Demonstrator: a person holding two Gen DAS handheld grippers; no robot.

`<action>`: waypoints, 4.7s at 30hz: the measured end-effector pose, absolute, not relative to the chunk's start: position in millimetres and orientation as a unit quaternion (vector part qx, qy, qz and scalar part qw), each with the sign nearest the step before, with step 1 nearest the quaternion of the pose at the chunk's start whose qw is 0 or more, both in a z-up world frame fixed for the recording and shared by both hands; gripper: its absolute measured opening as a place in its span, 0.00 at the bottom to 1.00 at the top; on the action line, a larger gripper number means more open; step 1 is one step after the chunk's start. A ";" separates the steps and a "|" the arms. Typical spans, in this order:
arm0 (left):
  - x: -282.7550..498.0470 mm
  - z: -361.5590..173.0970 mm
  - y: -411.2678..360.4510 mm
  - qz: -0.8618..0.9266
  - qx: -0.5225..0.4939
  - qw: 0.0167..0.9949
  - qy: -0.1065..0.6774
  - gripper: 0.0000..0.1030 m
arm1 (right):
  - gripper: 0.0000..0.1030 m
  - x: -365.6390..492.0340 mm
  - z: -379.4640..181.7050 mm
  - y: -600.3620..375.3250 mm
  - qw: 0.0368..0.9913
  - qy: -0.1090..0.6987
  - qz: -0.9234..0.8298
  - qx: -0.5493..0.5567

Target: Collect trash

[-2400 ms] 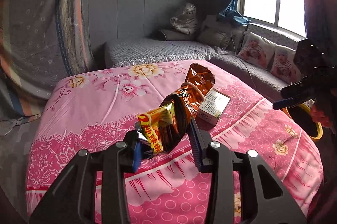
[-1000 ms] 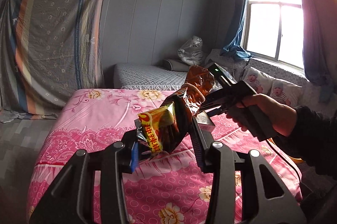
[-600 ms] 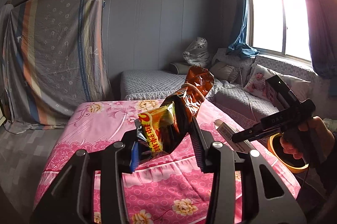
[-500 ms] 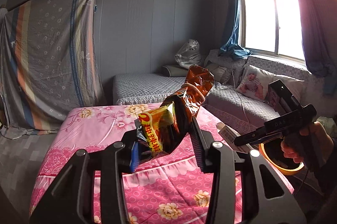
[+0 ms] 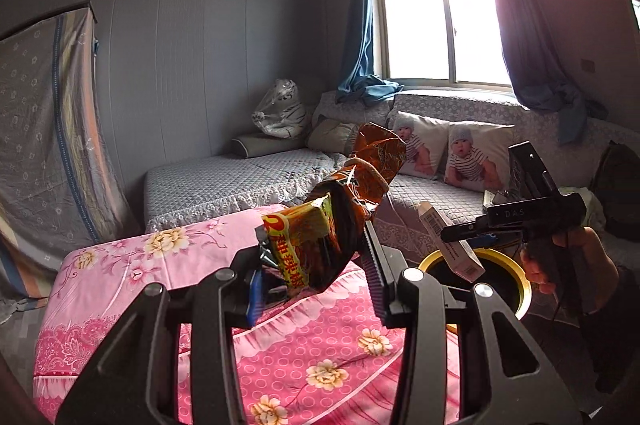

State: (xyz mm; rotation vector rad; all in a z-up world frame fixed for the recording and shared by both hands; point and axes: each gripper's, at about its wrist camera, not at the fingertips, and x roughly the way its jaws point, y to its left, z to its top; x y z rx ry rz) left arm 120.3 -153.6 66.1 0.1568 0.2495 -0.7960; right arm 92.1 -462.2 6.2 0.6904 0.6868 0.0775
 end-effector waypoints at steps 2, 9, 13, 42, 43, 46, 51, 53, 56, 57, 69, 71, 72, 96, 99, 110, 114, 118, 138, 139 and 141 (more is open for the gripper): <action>115.4 66.3 -167.9 -0.400 0.082 0.905 0.120 0.38 | 0.68 81.5 0.3 -479.3 0.888 0.320 0.008 0.332; 104.3 62.3 -209.6 -0.436 0.102 0.886 0.122 0.38 | 0.68 62.3 -34.3 -527.1 0.889 0.311 -0.082 0.325; 100.2 58.3 -234.6 -0.452 0.111 0.876 0.126 0.38 | 0.68 52.3 -53.7 -540.4 0.890 0.316 -0.123 0.305; 146.7 -36.4 -433.8 -0.488 0.104 0.826 0.263 0.39 | 0.79 -3.0 -123.8 -584.5 0.867 0.323 -0.217 0.311; 148.4 -43.5 -440.9 -0.486 0.107 0.824 0.270 0.39 | 0.79 -14.8 -120.6 -586.3 0.867 0.310 -0.225 0.318; 153.6 -65.5 -459.3 -0.488 0.109 0.813 0.297 0.43 | 0.85 -54.4 -109.3 -590.0 0.867 0.266 -0.247 0.342; 158.6 -81.8 -455.6 -0.477 0.088 0.819 0.308 0.92 | 0.92 -101.9 -88.3 -582.0 0.872 0.218 -0.287 0.330; 157.9 -75.5 -441.8 -0.480 0.078 0.820 0.302 0.92 | 0.92 -108.2 -81.3 -577.0 0.872 0.212 -0.310 0.313; 152.6 -55.7 -408.9 -0.454 0.081 0.845 0.270 0.92 | 0.92 -106.4 -68.9 -563.6 0.878 0.200 -0.329 0.286; 150.9 -47.6 -396.7 -0.446 0.085 0.853 0.258 0.92 | 0.92 -103.0 -64.4 -556.8 0.882 0.198 -0.327 0.277; 116.0 21.2 -188.0 -0.321 0.065 0.935 0.137 0.92 | 0.92 -10.9 4.2 -369.4 0.970 0.160 -0.156 0.095; 104.6 26.8 -154.4 -0.285 0.061 0.950 0.115 0.92 | 0.92 -4.8 14.7 -336.2 0.978 0.138 -0.141 0.069; 99.1 28.6 -139.0 -0.267 0.057 0.956 0.108 0.92 | 0.92 -4.5 18.8 -320.9 0.982 0.124 -0.133 0.059; 45.5 20.0 9.1 -0.065 -0.026 0.991 0.110 0.92 | 0.92 -17.4 20.6 -227.2 0.984 0.087 -0.154 0.027; 45.7 18.1 10.6 -0.065 -0.027 0.991 0.113 0.92 | 0.92 -15.7 18.9 -225.2 0.983 0.094 -0.152 0.026; 48.5 13.8 8.4 -0.074 -0.038 0.989 0.124 0.92 | 0.92 -12.1 14.2 -220.0 0.983 0.101 -0.151 0.022; 47.6 14.6 6.1 -0.075 -0.037 0.989 0.121 0.92 | 0.92 -10.0 12.4 -220.9 0.983 0.107 -0.148 0.026; 48.3 14.7 5.2 -0.077 -0.039 0.989 0.124 0.92 | 0.92 -8.0 10.6 -223.6 0.982 0.112 -0.149 0.031; 47.4 16.6 -9.0 -0.088 -0.035 0.987 0.128 0.92 | 0.92 -8.1 7.8 -233.5 0.980 0.120 -0.151 0.051; 47.0 16.3 -9.7 -0.089 -0.035 0.987 0.128 0.92 | 0.92 -8.3 7.6 -233.4 0.980 0.120 -0.152 0.051; 47.0 15.9 -10.4 -0.090 -0.036 0.987 0.129 0.92 | 0.92 -8.0 7.1 -234.1 0.980 0.121 -0.152 0.051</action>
